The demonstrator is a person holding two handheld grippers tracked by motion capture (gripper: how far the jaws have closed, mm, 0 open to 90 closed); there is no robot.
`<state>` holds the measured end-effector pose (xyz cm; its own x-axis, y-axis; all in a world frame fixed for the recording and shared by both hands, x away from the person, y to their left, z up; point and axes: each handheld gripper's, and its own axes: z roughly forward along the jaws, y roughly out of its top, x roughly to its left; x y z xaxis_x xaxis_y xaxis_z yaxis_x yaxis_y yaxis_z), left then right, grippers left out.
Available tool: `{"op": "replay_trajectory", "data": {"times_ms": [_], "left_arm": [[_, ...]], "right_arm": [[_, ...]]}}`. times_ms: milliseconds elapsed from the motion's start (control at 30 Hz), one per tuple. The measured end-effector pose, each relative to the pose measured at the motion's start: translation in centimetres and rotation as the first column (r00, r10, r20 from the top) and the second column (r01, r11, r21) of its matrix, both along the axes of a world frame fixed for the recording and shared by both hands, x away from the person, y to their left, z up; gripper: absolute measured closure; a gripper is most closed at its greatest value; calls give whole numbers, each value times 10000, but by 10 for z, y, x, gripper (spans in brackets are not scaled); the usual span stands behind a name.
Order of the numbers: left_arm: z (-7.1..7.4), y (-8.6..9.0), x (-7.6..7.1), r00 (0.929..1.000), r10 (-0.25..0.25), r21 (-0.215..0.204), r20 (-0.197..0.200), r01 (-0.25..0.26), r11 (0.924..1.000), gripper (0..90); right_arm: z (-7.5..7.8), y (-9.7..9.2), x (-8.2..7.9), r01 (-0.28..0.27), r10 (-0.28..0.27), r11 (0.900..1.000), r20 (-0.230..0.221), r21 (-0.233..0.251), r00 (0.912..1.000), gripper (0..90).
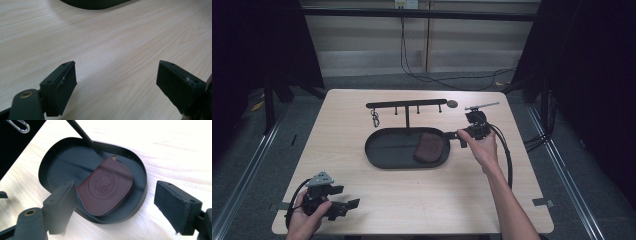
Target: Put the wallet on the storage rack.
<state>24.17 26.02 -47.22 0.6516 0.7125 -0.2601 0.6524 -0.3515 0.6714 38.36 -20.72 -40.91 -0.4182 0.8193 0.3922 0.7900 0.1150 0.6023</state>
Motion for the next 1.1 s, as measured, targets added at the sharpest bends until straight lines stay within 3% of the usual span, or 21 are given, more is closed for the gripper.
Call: {"op": "replay_trajectory", "data": {"times_ms": [400,533,667,733,1100], "left_arm": [[2,3,0,9996,269,-144,77,-268,9995,163],[2,4,0,9990,435,-190,118,-433,9989,164],[3,4,2,9977,654,-132,199,-651,9978,177],[2,4,2,9967,788,-163,194,-785,9968,177],[3,6,2,9969,758,-177,201,-755,9970,170]], "right_arm": [[7,-20,-26,101,-88,9993,357,-370,9993,173],[4,-27,-35,152,-138,9986,283,-508,9995,177],[2,-36,-44,226,-217,9995,346,-240,9992,144],[1,-40,-50,389,-375,9983,334,-425,9987,146],[-5,-54,-83,678,-659,9970,485,-385,9966,158]]}}
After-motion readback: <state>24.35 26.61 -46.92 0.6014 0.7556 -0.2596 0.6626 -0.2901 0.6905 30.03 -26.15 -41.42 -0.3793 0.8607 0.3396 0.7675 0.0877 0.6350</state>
